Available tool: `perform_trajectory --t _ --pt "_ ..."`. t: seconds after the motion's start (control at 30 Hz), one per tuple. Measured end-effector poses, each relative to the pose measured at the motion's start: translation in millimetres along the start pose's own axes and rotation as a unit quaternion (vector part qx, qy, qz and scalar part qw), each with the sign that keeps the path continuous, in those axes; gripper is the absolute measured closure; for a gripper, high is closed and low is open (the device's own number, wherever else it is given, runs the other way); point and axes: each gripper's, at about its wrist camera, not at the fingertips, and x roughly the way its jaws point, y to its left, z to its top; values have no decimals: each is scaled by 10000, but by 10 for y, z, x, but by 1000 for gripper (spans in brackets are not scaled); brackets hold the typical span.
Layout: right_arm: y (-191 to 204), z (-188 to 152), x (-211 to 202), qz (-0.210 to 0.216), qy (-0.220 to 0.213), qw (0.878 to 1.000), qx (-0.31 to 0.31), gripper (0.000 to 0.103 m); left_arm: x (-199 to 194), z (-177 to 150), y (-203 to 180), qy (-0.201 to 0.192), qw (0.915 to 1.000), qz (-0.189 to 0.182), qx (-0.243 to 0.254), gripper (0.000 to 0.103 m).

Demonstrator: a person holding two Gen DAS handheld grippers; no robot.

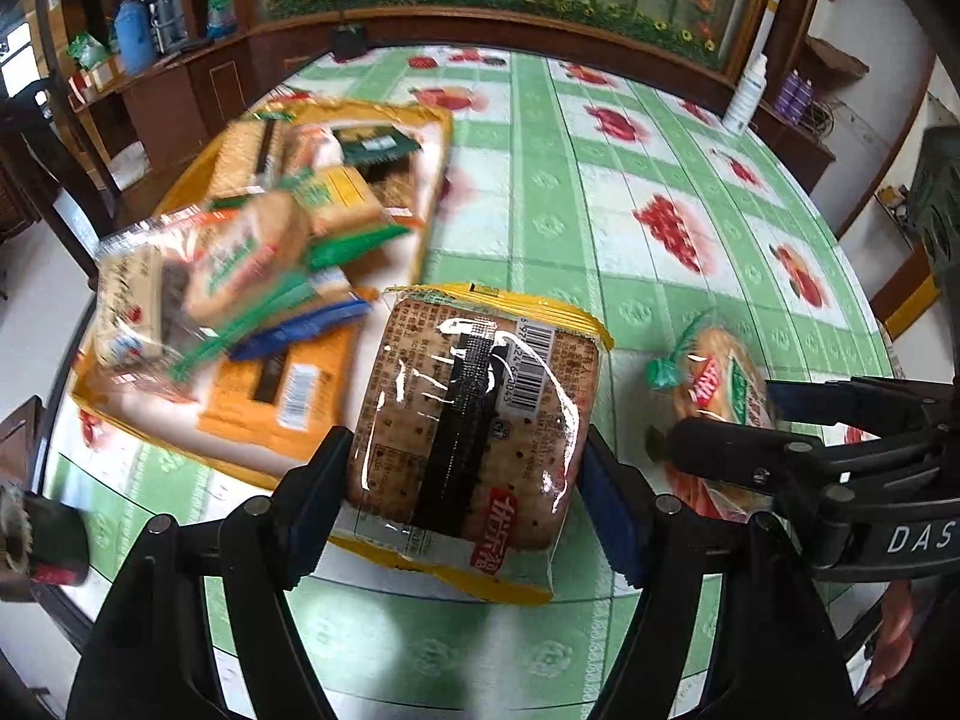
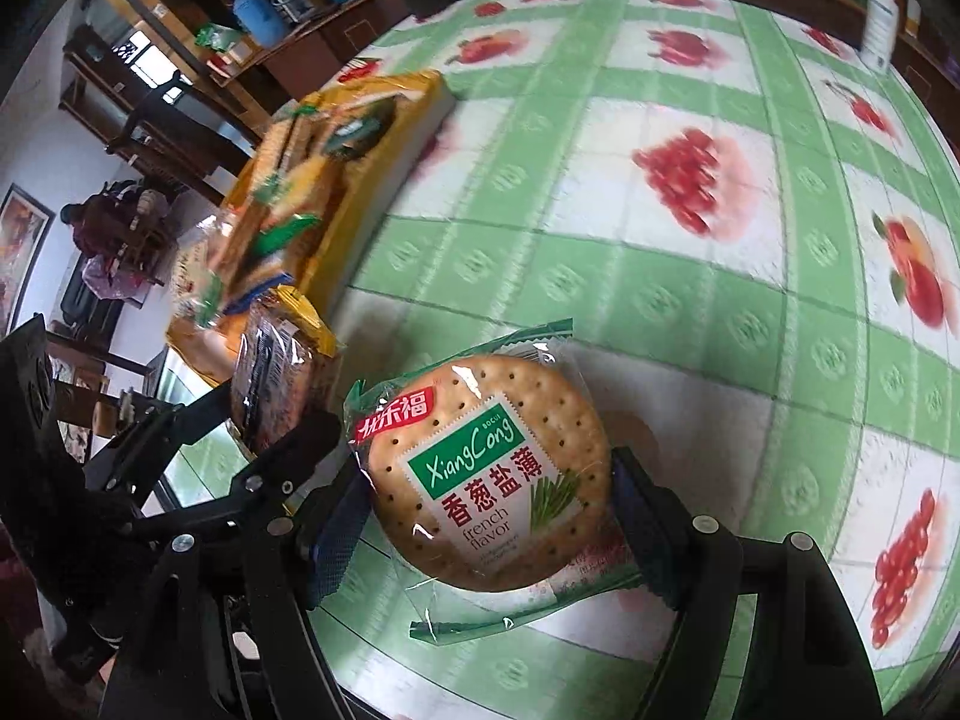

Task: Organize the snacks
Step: 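Move the striped pack and round pack over the white box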

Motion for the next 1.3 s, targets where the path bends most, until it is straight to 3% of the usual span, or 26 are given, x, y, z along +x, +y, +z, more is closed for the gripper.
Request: perform_trajectory --t 0.43,0.63,0.93,1.03,1.13,1.3 --pt "745 681 24 234 -368 9971 -618 25 -195 464 560 -320 9974 134 -626 32" --pt "977 905 -67 381 -565 9943 -822 25 -353 649 667 -534 9962 126 -677 43" --pt "1167 1151 -304 248 -893 9895 -1107 25 -427 932 768 -576 9961 20 -669 44" --pt "1098 1165 -323 260 -895 9907 -989 25 -416 851 752 -588 9966 124 -569 44" --pt "961 1162 -276 269 -781 9934 -791 25 -307 737 633 -518 9967 584 -208 44" --pt "891 1287 -228 162 -822 9934 -788 25 -196 508 573 -320 9979 433 -349 44"
